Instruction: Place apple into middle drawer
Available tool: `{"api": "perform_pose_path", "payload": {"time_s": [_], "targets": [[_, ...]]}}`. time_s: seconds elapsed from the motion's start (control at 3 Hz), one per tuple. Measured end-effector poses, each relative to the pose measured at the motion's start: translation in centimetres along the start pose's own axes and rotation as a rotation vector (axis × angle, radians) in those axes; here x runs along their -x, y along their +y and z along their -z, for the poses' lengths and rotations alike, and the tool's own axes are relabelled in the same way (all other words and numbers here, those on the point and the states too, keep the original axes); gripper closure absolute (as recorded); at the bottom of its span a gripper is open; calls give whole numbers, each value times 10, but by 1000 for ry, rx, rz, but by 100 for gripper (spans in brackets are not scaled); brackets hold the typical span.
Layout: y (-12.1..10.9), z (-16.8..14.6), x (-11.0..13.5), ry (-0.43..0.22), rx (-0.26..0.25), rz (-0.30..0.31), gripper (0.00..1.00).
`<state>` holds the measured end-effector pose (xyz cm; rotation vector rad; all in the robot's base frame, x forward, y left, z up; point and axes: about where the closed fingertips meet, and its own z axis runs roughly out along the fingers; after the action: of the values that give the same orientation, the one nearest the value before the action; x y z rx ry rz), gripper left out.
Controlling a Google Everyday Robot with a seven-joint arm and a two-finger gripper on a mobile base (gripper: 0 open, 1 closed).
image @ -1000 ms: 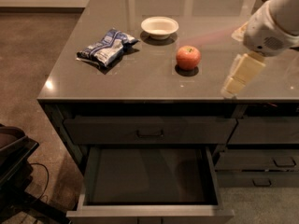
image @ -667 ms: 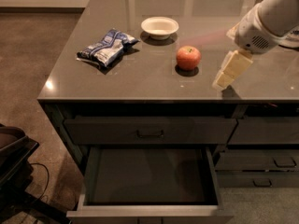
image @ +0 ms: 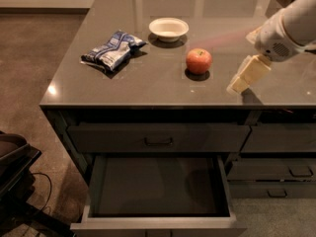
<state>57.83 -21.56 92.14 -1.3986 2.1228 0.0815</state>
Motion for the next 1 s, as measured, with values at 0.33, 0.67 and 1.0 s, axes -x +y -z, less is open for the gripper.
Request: {"api": "perform_pose_path", "payload": {"time_s": [0.33, 0.67, 1.0], "targets": [[-27, -18, 3, -104, -44, -61, 0], [-64, -45, 18, -190, -69, -100, 0], [-79, -80, 38, -250, -48, -130, 0]]}}
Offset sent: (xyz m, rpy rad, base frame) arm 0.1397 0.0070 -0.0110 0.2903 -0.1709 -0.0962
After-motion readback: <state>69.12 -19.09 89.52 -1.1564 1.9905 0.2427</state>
